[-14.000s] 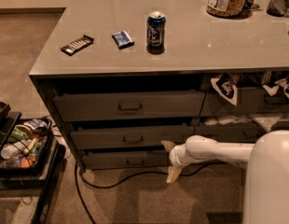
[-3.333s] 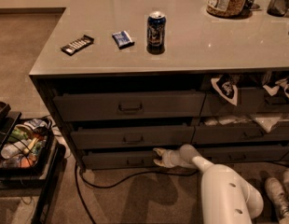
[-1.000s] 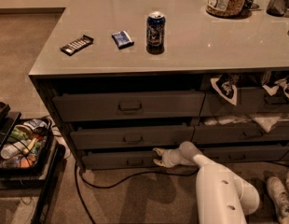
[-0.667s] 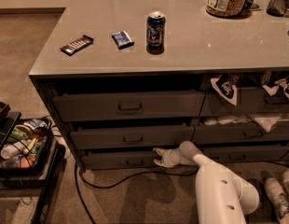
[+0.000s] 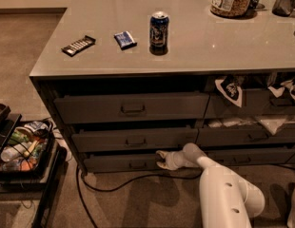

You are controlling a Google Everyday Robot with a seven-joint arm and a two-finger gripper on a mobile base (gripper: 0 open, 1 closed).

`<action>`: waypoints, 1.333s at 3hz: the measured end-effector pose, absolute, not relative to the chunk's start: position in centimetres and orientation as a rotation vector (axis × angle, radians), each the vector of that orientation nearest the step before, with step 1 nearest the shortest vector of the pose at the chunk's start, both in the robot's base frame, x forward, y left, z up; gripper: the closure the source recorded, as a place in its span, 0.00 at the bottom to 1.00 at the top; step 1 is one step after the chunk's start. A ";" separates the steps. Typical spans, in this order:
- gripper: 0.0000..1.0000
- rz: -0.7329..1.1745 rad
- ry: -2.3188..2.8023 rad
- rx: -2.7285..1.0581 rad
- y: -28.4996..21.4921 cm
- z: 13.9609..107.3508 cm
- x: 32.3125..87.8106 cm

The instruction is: Open bottom drawer

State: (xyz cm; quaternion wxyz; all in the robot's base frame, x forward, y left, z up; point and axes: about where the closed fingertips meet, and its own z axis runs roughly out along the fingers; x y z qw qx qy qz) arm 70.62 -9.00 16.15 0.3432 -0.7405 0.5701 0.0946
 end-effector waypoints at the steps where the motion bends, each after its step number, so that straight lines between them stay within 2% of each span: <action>1: 1.00 0.243 1.482 -1.923 -8.9 16.1 70.6; 4: 1.00 0.187 1.460 -1.912 -8.6 16.6 70.9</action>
Offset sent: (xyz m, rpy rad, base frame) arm -0.1157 0.0255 0.0102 -0.0199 -0.2607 -0.1152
